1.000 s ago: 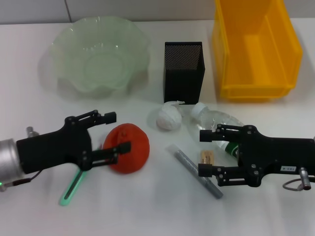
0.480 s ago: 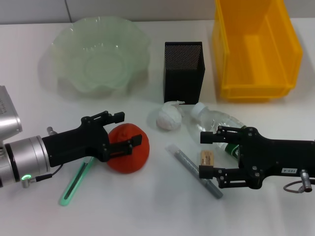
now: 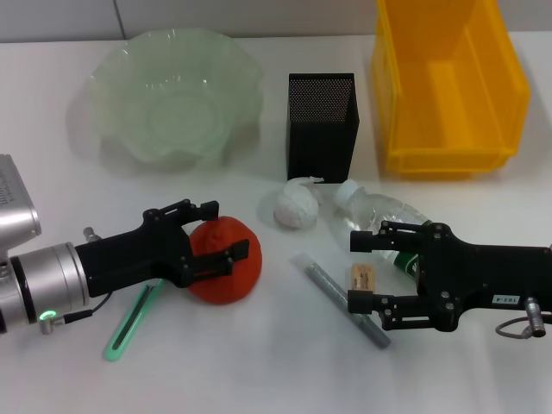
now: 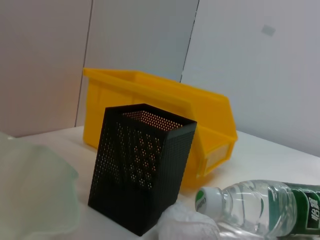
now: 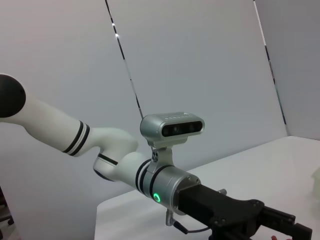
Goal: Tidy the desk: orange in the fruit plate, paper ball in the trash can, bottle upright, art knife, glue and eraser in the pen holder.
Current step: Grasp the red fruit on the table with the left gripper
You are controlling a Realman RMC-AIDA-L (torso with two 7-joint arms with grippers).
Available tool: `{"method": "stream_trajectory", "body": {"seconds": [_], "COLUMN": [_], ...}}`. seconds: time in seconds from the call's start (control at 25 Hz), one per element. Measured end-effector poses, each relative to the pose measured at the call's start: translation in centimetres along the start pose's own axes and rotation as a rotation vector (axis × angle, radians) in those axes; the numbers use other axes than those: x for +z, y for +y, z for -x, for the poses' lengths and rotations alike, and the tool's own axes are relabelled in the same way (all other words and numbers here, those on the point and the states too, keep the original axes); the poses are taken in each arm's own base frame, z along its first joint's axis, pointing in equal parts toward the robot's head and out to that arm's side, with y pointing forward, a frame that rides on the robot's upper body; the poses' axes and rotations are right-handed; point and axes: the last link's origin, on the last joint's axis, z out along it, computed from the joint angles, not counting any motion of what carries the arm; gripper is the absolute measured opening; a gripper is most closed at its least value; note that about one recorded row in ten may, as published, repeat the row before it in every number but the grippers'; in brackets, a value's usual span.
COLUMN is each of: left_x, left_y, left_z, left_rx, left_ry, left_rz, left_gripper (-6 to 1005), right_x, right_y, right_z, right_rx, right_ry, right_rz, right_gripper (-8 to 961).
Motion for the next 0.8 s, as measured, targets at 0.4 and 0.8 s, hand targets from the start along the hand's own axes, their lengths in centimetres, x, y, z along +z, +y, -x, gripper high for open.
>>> {"method": "stream_trajectory", "body": {"seconds": [0.4, 0.8], "left_x": [0.09, -0.06], "left_y": [0.00, -0.37], "left_z": [0.24, 0.54], "left_rx": [-0.007, -0.009], "left_ry": [-0.009, -0.016], "left_rz": [-0.006, -0.042], "left_gripper": [814, 667], "right_x": [-0.02, 0.05], "right_y": [0.00, -0.04], "right_z": [-0.02, 0.05], "right_rx": [0.000, -0.002], "right_ry": [0.000, 0.000], "right_rz": [-0.001, 0.001], "right_gripper": [784, 785]}}
